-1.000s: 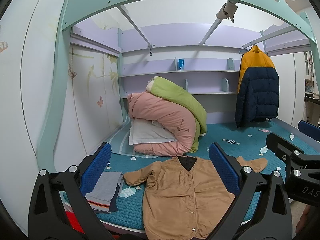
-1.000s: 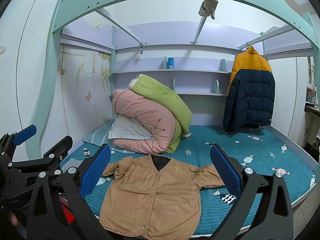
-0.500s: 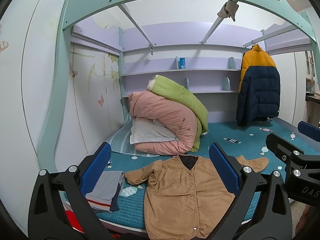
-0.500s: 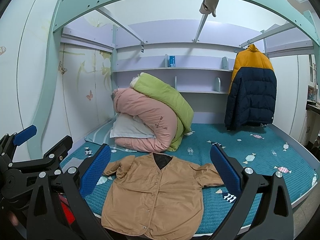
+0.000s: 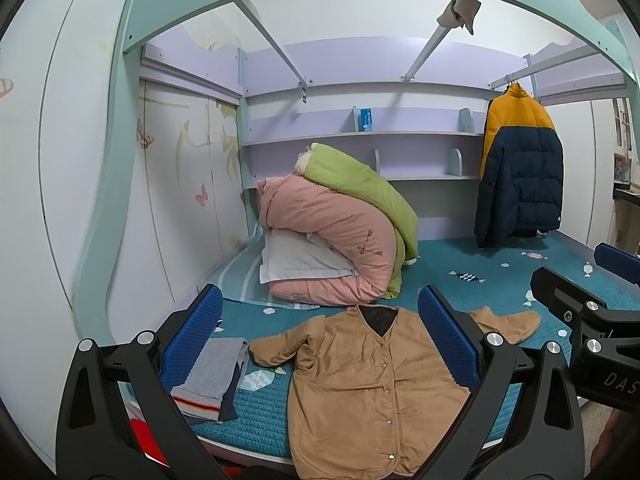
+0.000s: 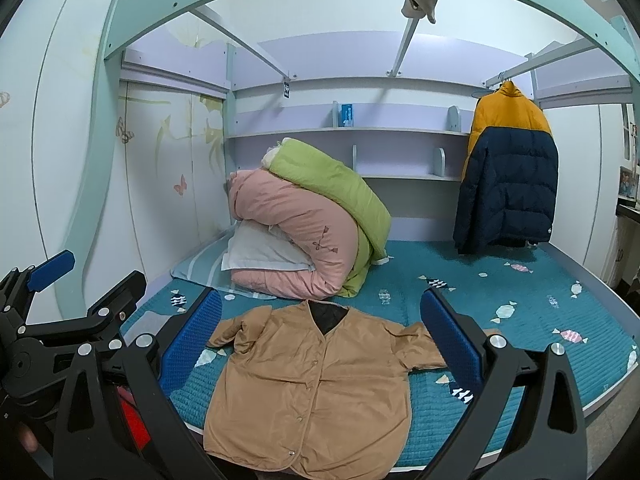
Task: Fold large clothes
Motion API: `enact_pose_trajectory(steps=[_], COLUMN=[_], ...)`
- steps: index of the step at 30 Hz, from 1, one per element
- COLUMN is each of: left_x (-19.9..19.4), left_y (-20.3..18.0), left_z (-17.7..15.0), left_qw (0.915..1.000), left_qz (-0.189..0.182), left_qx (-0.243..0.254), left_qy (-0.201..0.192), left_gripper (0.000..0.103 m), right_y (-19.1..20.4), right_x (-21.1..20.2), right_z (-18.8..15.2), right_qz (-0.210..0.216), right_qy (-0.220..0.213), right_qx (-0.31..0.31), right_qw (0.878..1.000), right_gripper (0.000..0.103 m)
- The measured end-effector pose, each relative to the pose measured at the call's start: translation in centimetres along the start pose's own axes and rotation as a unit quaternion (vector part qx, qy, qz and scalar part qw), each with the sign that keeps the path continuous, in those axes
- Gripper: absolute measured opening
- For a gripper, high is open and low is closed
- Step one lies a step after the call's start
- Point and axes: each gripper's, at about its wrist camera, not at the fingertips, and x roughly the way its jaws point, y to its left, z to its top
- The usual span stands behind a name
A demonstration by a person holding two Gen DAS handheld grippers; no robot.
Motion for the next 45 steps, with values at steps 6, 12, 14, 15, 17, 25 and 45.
enact_pose_trajectory(steps=[6, 12, 14, 15, 17, 25, 45], left_x=[2.0, 6.4, 8.8, 9.9, 12.1, 23.3, 49.6], left_y=[-0.4, -0.7, -0.4, -0.2, 0.3, 6.3, 16.1], left_z=[-0.5, -2.7, -4.2, -4.7, -5.9, -12.2, -24.8], left_qw=[0.9997, 0.997, 0.9935, 0.9919, 0.9875, 0.954, 0.8259], left_qz=[0.001, 0.0, -0.005, -0.009, -0.017, -0.017, -0.021], left_qx=[0.005, 0.014, 0.01, 0.005, -0.003, -0.08, -0.324], left_qy=[0.022, 0.077, 0.113, 0.127, 0.156, 0.288, 0.461], left_gripper=[0.098, 0.098, 0.098, 0.098, 0.098, 0.098, 0.098], right_y=[-0.2, -0.3, -0.4, -0.5, -0.7, -1.3, 0.8], right_x=[2.1, 6.8, 9.1, 10.7, 13.1, 23.2, 39.9], right_z=[-0.6, -2.3, -3.4, -4.2, -5.5, -11.2, -18.5], right_qz=[0.004, 0.024, 0.032, 0.035, 0.045, 0.056, 0.064], right_qy=[0.02, 0.075, 0.101, 0.121, 0.15, 0.253, 0.342], right_qx=[0.003, 0.011, 0.016, 0.02, 0.03, 0.062, 0.054], right_qw=[1.0, 0.997, 0.994, 0.992, 0.987, 0.964, 0.936], right_gripper=[0.096, 0.096, 0.096, 0.096, 0.096, 0.096, 0.096])
